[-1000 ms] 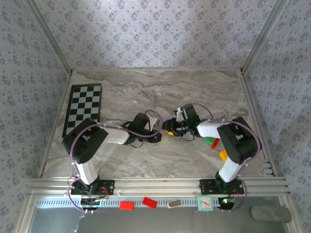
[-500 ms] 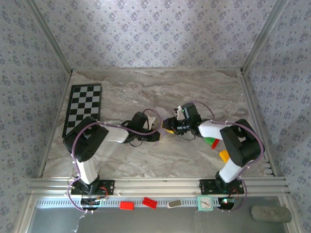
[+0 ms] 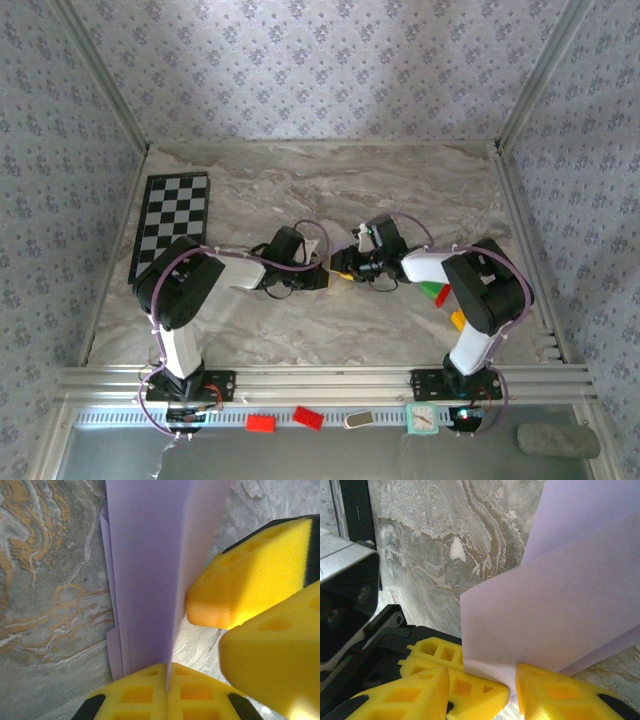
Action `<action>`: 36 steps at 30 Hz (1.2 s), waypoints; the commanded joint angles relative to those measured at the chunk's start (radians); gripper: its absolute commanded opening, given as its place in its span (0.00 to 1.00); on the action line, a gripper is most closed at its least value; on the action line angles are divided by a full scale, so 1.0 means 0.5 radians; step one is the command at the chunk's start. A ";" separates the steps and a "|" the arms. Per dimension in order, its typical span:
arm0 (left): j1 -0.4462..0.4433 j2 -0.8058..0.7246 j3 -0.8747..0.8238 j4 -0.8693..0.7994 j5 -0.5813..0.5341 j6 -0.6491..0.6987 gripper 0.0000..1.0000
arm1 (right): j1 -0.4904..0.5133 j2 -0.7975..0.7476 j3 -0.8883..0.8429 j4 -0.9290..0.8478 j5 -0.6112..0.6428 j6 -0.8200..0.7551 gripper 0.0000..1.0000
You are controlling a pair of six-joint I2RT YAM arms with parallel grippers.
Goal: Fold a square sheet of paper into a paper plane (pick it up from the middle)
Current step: Fold the wing for the fifth time at the center of the table.
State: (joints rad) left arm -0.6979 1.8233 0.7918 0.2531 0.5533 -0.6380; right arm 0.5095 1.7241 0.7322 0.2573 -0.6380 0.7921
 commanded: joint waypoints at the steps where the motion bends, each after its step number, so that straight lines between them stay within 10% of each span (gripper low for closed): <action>1: 0.006 0.113 -0.007 -0.201 -0.039 -0.035 0.05 | 0.015 0.031 0.063 0.035 -0.046 -0.014 0.43; 36: 0.025 -0.014 -0.037 -0.298 -0.029 -0.105 0.17 | -0.022 0.128 0.052 -0.025 0.019 0.015 0.46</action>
State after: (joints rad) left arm -0.6872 1.8252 0.8127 0.2222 0.5865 -0.6830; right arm 0.5053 1.7618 0.7452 0.2749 -0.6289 0.8036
